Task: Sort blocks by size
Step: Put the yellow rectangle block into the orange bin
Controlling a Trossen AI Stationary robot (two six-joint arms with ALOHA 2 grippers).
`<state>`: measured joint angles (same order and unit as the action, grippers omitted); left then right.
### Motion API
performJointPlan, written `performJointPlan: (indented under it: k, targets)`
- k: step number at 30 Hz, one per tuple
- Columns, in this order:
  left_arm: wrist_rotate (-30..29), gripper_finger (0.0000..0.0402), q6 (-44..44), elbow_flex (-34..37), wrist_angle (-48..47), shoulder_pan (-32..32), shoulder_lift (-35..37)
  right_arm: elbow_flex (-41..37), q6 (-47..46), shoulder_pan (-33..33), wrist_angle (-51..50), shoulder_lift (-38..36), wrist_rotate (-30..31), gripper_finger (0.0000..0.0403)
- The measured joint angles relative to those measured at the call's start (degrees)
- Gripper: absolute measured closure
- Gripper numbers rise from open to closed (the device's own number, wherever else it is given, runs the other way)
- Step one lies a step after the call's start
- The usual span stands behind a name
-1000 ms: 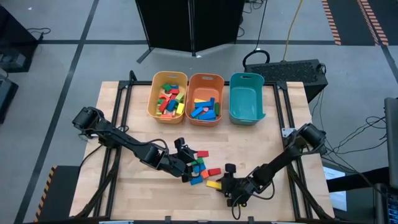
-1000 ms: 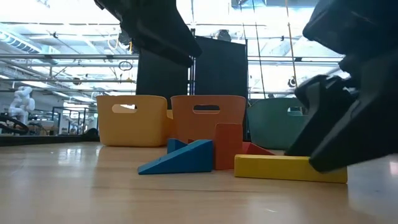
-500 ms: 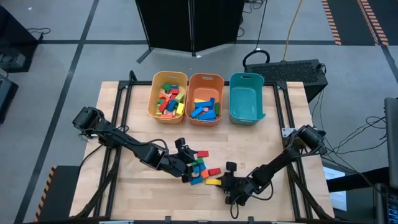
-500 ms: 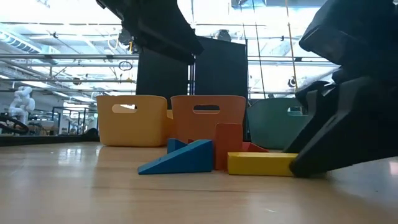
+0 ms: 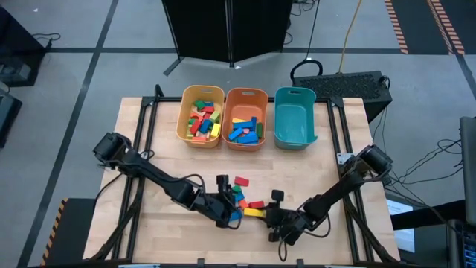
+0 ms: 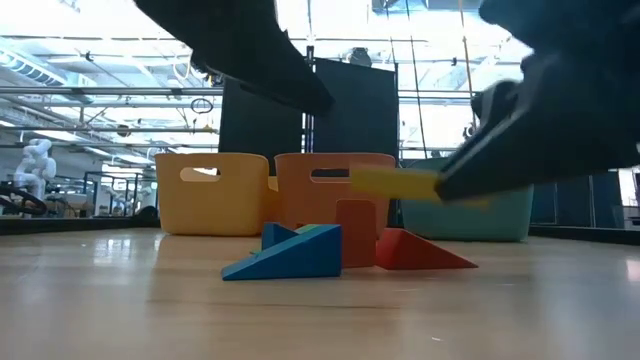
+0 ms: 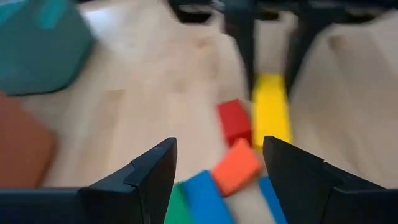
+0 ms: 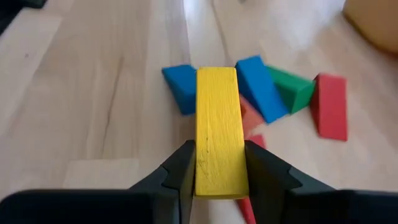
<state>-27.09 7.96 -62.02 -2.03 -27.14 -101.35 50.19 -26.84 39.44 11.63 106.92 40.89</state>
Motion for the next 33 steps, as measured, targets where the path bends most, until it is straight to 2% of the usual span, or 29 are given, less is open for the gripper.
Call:
performJointPlan:
  k: [6, 17, 24, 33]
  targets:
    - [6.01, 0.0162, -2.93, 0.0, 3.53, 0.0, -2.02, 0.0, 3.5, -0.15, -0.78, -2.39, 1.09, 0.031]
    - [8.93, 0.0162, -3.91, 0.0, 6.79, 0.11, -2.39, 0.0, 6.9, -1.59, 1.43, -2.41, 1.17, 0.0304]
    - [8.96, 0.0162, -3.87, 0.0, 6.76, 0.47, -2.48, 0.0, 8.96, -2.27, 2.84, -2.41, 0.78, 0.0304]
    - [8.57, 0.0162, -3.86, 0.0, 7.68, 2.0, -5.97, 0.0, 11.51, -2.36, 6.23, -2.41, 0.78, 0.0303]
